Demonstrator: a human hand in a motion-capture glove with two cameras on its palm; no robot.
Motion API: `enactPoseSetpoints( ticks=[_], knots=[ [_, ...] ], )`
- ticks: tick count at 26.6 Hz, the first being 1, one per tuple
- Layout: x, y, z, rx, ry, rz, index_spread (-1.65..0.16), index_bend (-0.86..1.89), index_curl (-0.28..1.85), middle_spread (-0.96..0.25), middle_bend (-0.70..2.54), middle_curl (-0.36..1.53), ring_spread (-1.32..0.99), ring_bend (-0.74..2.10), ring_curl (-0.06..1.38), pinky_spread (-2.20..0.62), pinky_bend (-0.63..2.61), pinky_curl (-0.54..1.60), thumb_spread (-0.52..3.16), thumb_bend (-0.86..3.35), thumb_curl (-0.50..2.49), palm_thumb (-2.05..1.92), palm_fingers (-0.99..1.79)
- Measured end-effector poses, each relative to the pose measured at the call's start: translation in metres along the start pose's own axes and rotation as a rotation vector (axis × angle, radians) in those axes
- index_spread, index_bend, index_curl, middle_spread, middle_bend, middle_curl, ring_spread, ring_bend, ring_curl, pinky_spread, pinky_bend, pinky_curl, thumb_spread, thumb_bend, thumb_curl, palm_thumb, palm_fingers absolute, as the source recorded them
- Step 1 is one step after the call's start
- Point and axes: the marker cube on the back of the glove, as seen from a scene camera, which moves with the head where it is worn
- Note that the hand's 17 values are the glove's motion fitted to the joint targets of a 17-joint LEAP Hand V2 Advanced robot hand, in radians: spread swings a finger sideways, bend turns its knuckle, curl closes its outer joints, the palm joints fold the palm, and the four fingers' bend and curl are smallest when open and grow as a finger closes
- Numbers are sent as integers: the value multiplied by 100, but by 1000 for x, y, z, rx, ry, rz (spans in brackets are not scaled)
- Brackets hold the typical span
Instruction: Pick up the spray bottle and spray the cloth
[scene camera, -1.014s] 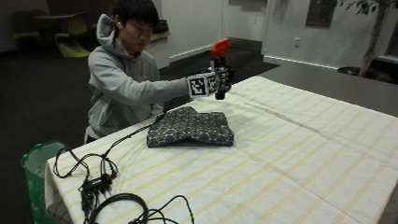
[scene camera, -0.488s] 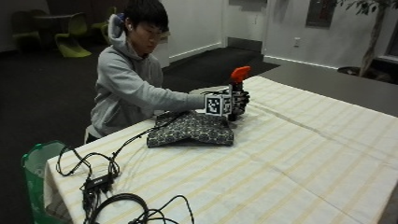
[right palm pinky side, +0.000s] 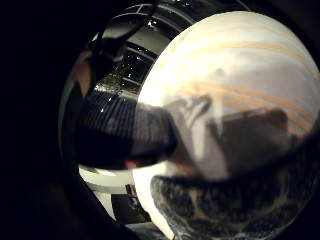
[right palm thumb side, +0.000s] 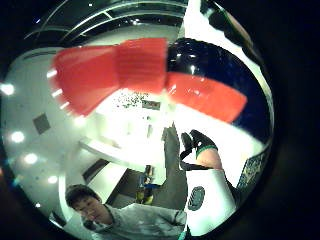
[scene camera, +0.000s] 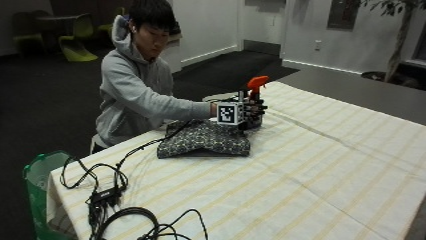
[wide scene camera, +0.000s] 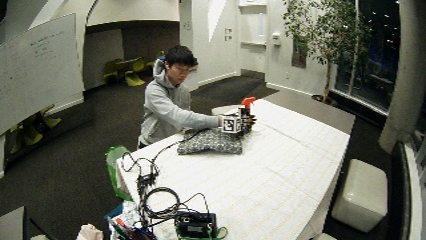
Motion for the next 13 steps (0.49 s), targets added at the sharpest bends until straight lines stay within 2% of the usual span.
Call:
enactPoseSetpoints(
  ticks=[4,13],
  knots=[
    [-5,21,-25,-9,-15,-5,-34,3,33,-10,16,38,-14,30,37,5,42,42,66,-7,46,90,27],
    [-24,66,-84,17,-87,-32,-37,8,24,-8,19,34,-10,32,31,12,47,38,71,-4,43,86,21]
  ],
)
